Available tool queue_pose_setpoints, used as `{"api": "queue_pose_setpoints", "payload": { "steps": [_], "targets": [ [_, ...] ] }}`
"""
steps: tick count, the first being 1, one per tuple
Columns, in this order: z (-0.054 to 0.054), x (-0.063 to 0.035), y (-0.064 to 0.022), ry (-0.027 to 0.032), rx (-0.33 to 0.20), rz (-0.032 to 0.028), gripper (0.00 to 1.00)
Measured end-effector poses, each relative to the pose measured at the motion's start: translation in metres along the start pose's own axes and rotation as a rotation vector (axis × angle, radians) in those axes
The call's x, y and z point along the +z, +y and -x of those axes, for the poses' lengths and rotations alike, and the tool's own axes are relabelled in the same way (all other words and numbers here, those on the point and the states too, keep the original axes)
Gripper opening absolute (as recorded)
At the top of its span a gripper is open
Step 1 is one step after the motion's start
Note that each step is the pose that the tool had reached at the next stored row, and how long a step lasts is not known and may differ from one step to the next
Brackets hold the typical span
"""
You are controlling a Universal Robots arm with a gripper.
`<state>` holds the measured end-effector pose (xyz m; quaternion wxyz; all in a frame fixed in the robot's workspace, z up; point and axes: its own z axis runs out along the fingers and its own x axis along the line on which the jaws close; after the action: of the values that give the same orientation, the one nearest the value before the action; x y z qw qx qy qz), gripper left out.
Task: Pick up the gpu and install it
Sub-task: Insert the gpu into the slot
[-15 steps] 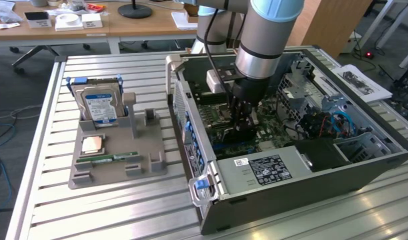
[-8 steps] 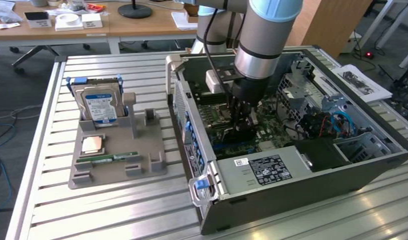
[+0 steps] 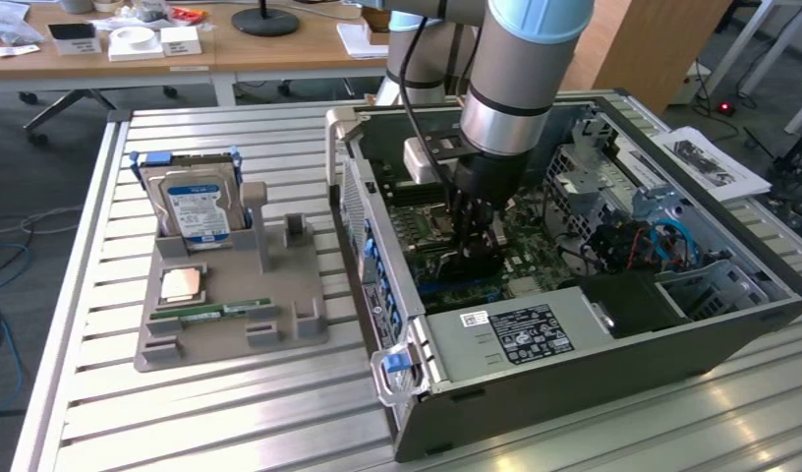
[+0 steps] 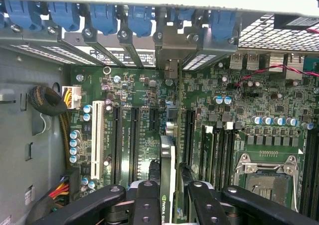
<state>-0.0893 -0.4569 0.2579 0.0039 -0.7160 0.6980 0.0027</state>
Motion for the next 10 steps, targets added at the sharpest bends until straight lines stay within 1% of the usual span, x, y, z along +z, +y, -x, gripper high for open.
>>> {"api": "queue_pose_setpoints", "payload": {
  "steps": [10],
  "targets": [
    [0.0000,-0.0004,0.0001,0.0001,0.000,-0.0004,0.26]
  ]
}}
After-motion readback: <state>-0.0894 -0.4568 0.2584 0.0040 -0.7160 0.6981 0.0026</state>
